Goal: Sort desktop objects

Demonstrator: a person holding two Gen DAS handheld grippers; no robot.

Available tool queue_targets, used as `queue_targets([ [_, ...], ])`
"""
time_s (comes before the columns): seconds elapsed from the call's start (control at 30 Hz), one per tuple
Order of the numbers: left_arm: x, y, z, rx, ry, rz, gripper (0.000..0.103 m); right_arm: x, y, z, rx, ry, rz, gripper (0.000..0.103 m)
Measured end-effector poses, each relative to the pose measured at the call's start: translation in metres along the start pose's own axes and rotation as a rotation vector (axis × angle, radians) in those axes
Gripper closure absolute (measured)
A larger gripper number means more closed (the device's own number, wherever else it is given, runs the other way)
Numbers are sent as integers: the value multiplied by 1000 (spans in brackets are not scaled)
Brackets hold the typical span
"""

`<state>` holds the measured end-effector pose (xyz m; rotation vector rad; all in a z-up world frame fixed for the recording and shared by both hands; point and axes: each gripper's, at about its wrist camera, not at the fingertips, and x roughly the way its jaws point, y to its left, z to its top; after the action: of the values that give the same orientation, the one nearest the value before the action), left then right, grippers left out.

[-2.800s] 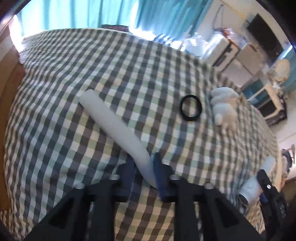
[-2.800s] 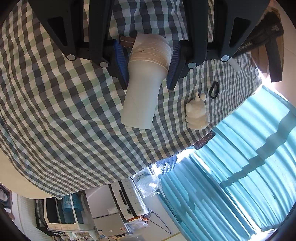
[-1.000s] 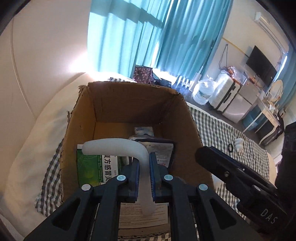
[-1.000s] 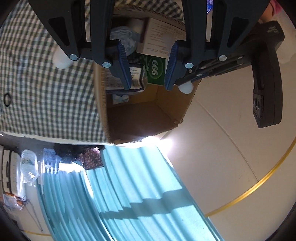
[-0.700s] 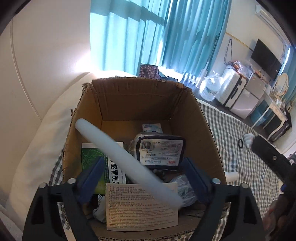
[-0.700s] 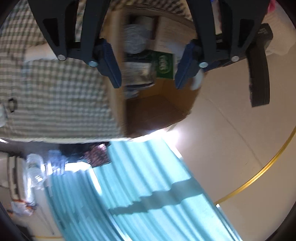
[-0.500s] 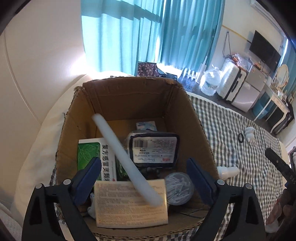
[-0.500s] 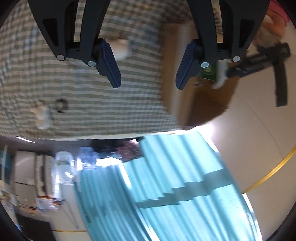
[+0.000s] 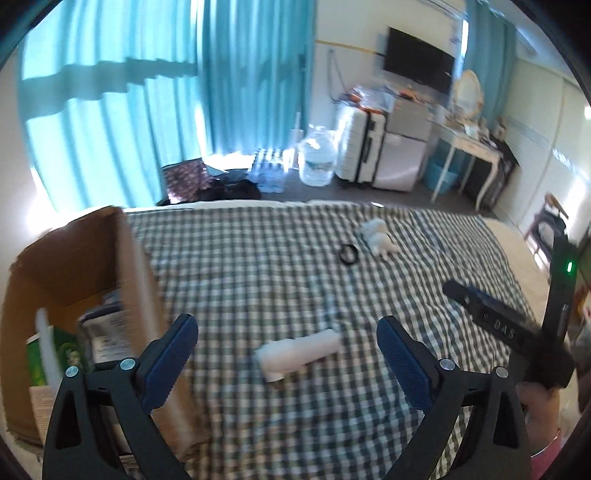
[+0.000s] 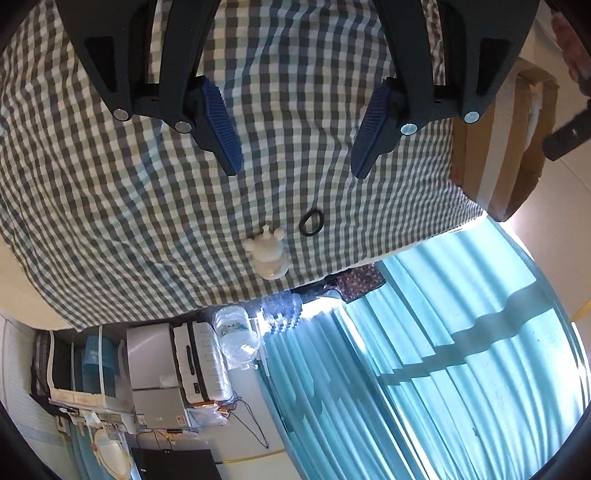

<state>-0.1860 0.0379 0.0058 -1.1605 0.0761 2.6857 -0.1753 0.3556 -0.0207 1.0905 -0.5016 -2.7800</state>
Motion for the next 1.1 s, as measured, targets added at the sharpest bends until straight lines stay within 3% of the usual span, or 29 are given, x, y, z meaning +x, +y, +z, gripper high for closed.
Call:
queue_targets([
  [0.2,73,-33,-21,27,105,46,3,27,-11,15,-16,-8,14,41],
  [0.4,118,-29,-39,80,132,111,3,67,-1,36,-137,-19,-21,41],
  [0.53,139,-28,-47,178,133,135,3,99,-3,53,-150,-12,-21,41],
  [0.67,158,-23,-54,218,158,102,3,140,-3,68,-176,12,-46,41],
  [0.83,171,-11,-62,188,185,40,4,183,-9,67,-176,55,-81,41],
  [0.9,172,-5,-61,153,186,-5,15,195,-9,65,-184,73,-118,41],
  [0.93,171,-2,-60,143,177,-22,26,198,-10,63,-181,83,-130,49],
  [1.07,164,0,-58,157,156,-12,53,196,-8,60,-209,108,-149,50],
  [1.1,162,1,-58,153,158,-18,55,191,-8,59,-211,110,-142,50],
])
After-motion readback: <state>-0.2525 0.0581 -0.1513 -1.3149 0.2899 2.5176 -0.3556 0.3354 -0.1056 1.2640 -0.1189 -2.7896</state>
